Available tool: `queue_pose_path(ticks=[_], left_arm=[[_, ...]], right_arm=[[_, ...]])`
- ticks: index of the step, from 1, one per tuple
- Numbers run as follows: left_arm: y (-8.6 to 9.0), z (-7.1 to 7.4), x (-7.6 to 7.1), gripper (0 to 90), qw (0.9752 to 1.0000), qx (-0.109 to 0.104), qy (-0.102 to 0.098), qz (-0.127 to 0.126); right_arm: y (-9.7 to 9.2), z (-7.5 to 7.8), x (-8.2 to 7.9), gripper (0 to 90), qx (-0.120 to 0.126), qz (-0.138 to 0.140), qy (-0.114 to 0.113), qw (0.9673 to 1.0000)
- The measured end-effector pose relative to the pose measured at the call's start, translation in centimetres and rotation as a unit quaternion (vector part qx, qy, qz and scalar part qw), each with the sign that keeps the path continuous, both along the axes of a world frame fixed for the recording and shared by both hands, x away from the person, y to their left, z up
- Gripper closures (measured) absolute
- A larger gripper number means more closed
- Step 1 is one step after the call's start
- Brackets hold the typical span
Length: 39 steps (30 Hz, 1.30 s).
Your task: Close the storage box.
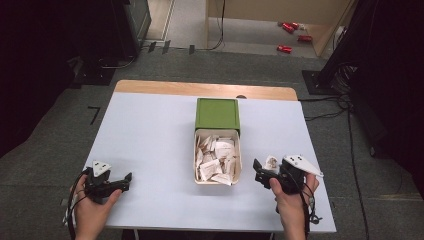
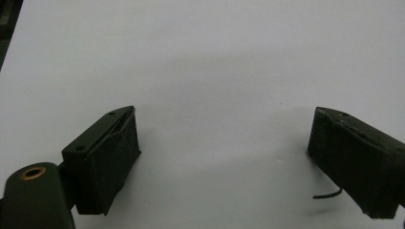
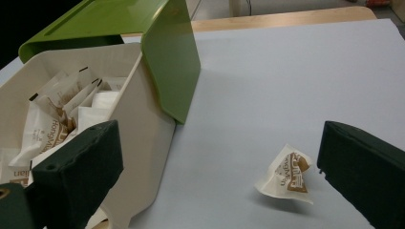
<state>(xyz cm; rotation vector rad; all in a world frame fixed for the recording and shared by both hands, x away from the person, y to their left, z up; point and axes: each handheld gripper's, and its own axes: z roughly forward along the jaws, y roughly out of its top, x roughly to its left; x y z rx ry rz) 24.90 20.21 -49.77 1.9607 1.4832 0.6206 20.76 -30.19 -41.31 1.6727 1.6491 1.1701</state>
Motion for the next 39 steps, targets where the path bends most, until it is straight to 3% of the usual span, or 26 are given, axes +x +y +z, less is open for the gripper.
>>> queue_pose_path(ticks=[7, 21, 24, 27, 35, 39], left_arm=[[0.0, 0.0, 0.0, 10.8, 1.0000, 0.000, 0.000, 0.000], [0.0, 0.0, 0.0, 10.7, 1.0000, 0.000, 0.000, 0.000], [0.0, 0.0, 0.0, 10.7, 1.0000, 0.000, 0.000, 0.000], [0.0, 0.0, 0.0, 10.7, 1.0000, 0.000, 0.000, 0.000], [0.0, 0.0, 0.0, 10.7, 1.0000, 0.000, 0.000, 0.000], [0.0, 0.0, 0.0, 10.7, 1.0000, 0.000, 0.000, 0.000]], right_arm=[[1.0, 0.6, -0.3, 4.9, -0.003, 0.001, -0.009, 1.0000], [3.5, 0.6, -0.5, 7.7, -0.008, 0.034, -0.008, 0.9994], [4.2, 0.4, -0.6, 7.9, -0.020, 0.044, -0.007, 0.9988], [4.9, 0.1, -0.6, 17.1, -0.024, 0.036, -0.004, 0.9991], [5.8, -0.6, -0.4, 25.3, -0.019, 0.041, 0.005, 0.9990], [6.1, -1.2, -0.3, 35.4, -0.013, 0.028, 0.006, 0.9995]])
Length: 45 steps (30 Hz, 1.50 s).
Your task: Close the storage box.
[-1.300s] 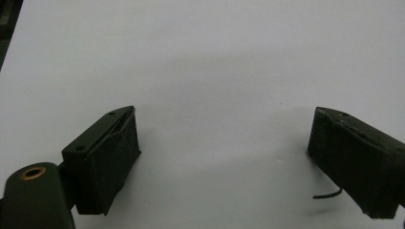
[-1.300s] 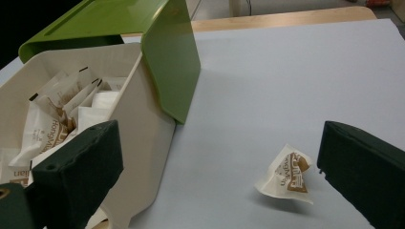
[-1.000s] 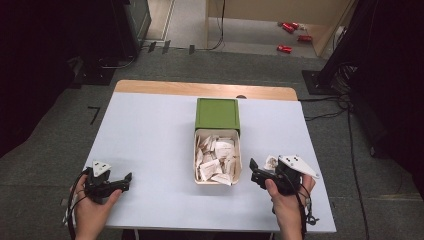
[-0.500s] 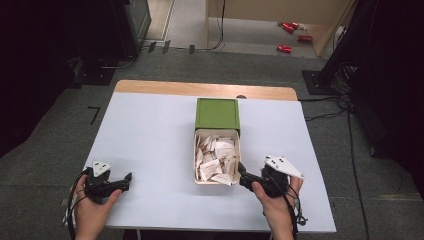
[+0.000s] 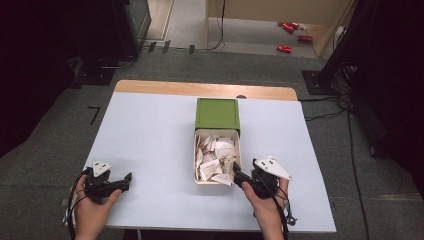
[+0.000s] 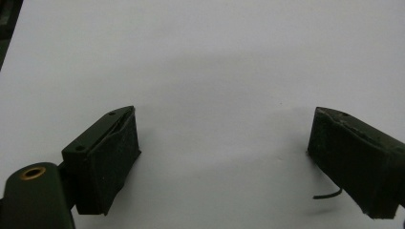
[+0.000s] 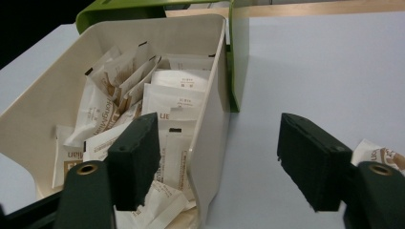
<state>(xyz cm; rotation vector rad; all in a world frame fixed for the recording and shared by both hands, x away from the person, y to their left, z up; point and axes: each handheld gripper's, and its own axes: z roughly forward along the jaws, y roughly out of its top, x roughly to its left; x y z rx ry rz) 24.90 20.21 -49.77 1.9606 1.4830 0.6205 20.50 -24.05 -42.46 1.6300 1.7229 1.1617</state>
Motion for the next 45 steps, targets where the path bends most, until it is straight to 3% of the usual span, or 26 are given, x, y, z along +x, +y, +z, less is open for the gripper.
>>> queue_pose_path(ticks=[9, 19, 24, 31, 45], left_arm=[[0.0, 0.0, 0.0, 10.8, 1.0000, 0.000, 0.000, 0.000], [0.0, 0.0, 0.0, 10.7, 1.0000, 0.000, 0.000, 0.000], [0.0, 0.0, 0.0, 10.7, 1.0000, 0.000, 0.000, 0.000], [0.0, 0.0, 0.0, 10.8, 1.0000, 0.000, 0.000, 0.000], [0.0, 0.0, 0.0, 10.7, 1.0000, 0.000, 0.000, 0.000]], right_arm=[[0.6, -1.3, 0.2, 48.8, -0.019, -0.010, 0.009, 0.9997], [0.9, -2.3, 0.2, 57.6, -0.022, -0.020, 0.009, 0.9995], [1.1, -2.5, 0.1, 60.6, -0.025, -0.024, 0.002, 0.9994], [1.7, -2.6, -0.3, 71.3, -0.035, -0.024, -0.008, 0.9991], [1.8, -4.0, 0.1, 69.1, -0.033, -0.028, 0.018, 0.9989]])
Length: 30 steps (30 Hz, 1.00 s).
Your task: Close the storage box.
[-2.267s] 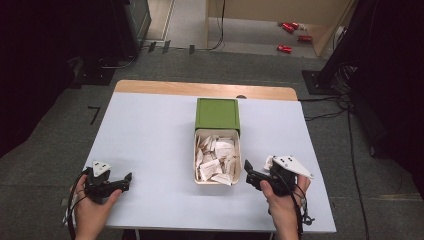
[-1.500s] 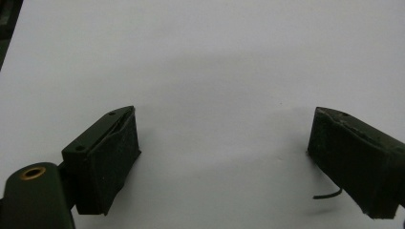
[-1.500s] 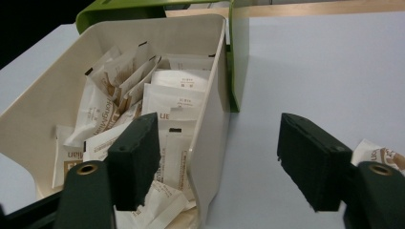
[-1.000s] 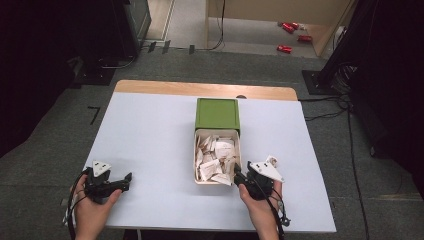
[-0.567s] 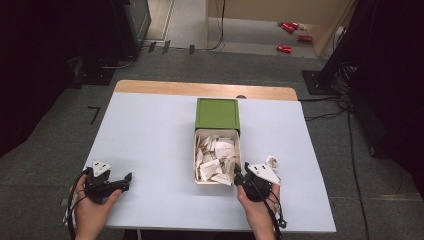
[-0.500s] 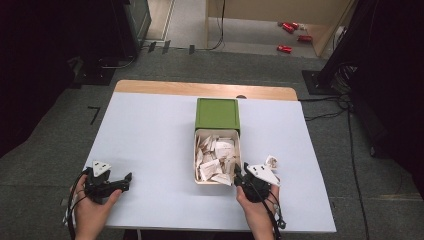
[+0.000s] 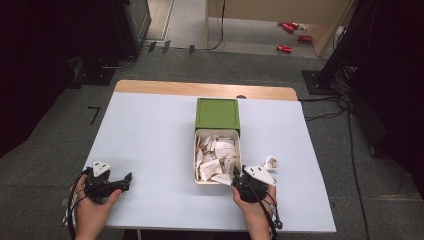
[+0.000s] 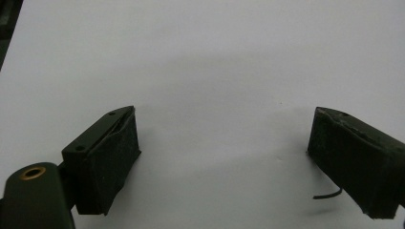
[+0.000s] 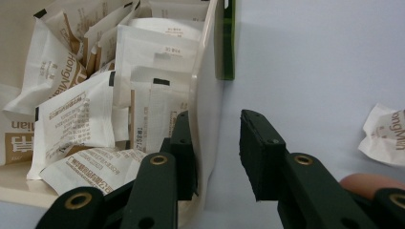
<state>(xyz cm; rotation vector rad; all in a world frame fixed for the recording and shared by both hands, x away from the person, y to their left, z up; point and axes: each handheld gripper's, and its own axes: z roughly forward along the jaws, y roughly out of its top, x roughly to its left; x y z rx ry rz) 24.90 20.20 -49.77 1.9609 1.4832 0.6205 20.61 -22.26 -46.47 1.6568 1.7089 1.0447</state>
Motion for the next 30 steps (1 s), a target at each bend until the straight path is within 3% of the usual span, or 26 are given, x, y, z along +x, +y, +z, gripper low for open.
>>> queue_pose_path(ticks=[3, 5, 8, 10, 16, 26, 27, 30], left_arm=[[0.0, 0.0, 0.0, 10.7, 1.0000, 0.000, 0.000, 0.000], [0.0, 0.0, 0.0, 10.7, 1.0000, 0.000, 0.000, 0.000], [0.0, 0.0, 0.0, 10.7, 1.0000, 0.000, 0.000, 0.000], [0.0, 0.0, 0.0, 10.7, 1.0000, 0.000, 0.000, 0.000], [0.0, 0.0, 0.0, 10.8, 1.0000, 0.000, 0.000, 0.000], [0.0, 0.0, 0.0, 10.7, 1.0000, 0.000, 0.000, 0.000], [0.0, 0.0, 0.0, 10.7, 1.0000, 0.000, 0.000, 0.000], [0.0, 0.0, 0.0, 10.7, 1.0000, 0.000, 0.000, 0.000]], right_arm=[[-0.2, -0.5, 0.1, 72.0, 0.014, 0.007, 0.007, 0.9999], [-0.3, -0.5, 0.2, 78.7, 0.037, 0.020, 0.014, 0.9990], [-0.3, -0.8, 0.4, 74.0, 0.049, 0.028, 0.038, 0.9977], [-0.3, -1.1, 0.4, 73.7, 0.061, 0.025, 0.039, 0.9971], [0.2, -0.9, 0.2, 81.1, 0.044, 0.001, 0.020, 0.9989], [1.1, -0.7, 0.3, 87.7, 0.017, -0.040, 0.012, 0.9990], [1.2, -0.7, 0.4, 88.2, 0.017, -0.054, 0.011, 0.9983], [1.0, -0.6, 0.6, 88.0, 0.025, -0.059, 0.015, 0.9978]])
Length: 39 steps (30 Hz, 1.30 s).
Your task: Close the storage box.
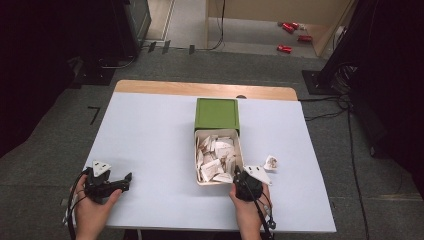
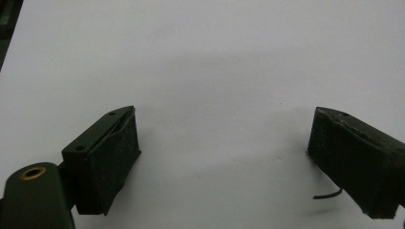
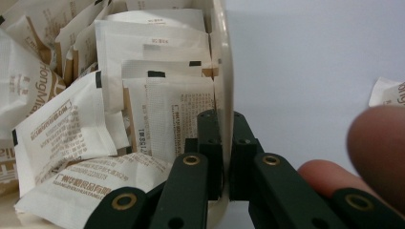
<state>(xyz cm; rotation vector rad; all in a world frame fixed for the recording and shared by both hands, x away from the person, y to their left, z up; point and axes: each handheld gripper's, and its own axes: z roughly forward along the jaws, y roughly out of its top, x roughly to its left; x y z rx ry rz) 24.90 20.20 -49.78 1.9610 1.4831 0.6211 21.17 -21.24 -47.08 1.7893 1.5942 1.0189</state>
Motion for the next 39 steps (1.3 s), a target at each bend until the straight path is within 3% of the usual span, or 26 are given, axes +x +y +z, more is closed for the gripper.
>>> queue_pose_path(ticks=[7, 15, 39], left_arm=[[0.0, 0.0, 0.0, 10.7, 1.0000, 0.000, 0.000, 0.000], [0.0, 0.0, 0.0, 10.7, 1.0000, 0.000, 0.000, 0.000], [0.0, 0.0, 0.0, 10.7, 1.0000, -0.001, 0.000, 0.000]], right_arm=[[0.7, 0.4, 0.3, 87.8, 0.009, -0.030, -0.007, 0.9995], [0.9, 0.8, 1.3, 87.5, 0.009, -0.040, -0.011, 0.9991], [1.0, 0.3, 4.3, 87.3, 0.000, -0.041, -0.009, 0.9991]])
